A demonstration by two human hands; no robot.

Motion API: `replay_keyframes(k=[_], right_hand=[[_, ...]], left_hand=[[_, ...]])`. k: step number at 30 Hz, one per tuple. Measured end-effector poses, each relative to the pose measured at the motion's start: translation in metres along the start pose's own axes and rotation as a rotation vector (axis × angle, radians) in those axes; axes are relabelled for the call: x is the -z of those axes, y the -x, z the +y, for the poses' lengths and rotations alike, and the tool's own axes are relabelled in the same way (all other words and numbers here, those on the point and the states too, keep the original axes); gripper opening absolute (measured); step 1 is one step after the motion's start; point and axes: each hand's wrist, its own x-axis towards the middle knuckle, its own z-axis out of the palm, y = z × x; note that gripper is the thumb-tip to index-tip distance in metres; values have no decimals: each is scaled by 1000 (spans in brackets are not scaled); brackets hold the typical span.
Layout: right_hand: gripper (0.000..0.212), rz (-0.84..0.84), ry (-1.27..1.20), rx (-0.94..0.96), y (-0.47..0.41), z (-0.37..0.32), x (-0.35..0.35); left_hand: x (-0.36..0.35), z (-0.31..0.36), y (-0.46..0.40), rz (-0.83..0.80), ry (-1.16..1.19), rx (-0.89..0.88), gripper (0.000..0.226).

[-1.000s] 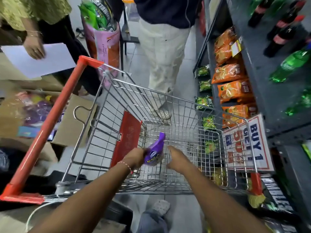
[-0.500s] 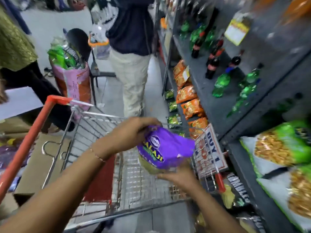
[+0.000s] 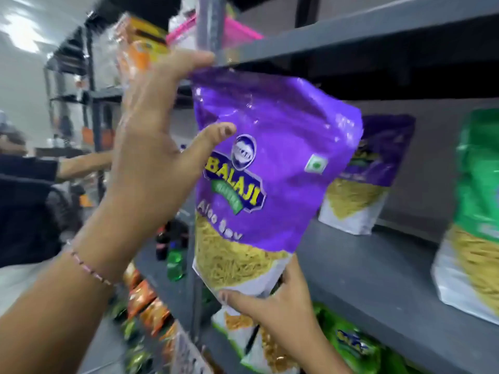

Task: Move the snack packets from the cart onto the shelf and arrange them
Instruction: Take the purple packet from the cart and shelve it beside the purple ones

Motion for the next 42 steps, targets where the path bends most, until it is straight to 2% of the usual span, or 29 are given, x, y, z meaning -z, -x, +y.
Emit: replay_keyframes(k=[2,4,6,8,12,15,19,24,26,30,33,34,36,37,39,42], right_hand=[[81,88,42,21,-4,-17,26],[78,160,87,38,-5,-33,57],[74,197,151,56,-11,-44,84],[69,197,194,7,-20,-48,108],[71,211,304,-160,-41,-34,136],[47,280,437,-174,-48,-30,140],[57,359,399,-282,-62,-26,137],[47,406,382,-340,-73,-21,132],[43,419,398,-340,-74,-19,130],[55,413,538,-319,-52,-25,145],[98,408,909,-195,-9,-33,165],[100,427,1004,-131,3,-36,167],[94,441,1055,4,24,-46,164],[90,458,1022,53,40,-56,167],[78,498,777,78,60,-74,172],[69,681,432,13,104,-106,218]], left_hand=[[-25,0,8,49,123,93,81],[-59,3,29,-74,498,344,102],[-93,5,50,-274,736,524,103],[-125,1,67,-394,807,602,89],[-178,-17,79,-405,808,697,98],[-209,-20,88,-398,740,735,99],[-231,-31,94,-363,714,769,80],[-243,-31,90,-398,733,763,60],[-244,-29,88,-419,740,740,64],[-246,-7,95,-440,697,724,82],[-241,34,107,-404,644,611,101],[-234,49,107,-382,644,591,103],[-220,70,106,-323,764,581,88],[-217,86,106,-327,869,596,78],[-211,109,103,-393,1053,606,66],[-232,174,110,-666,1288,690,57]])
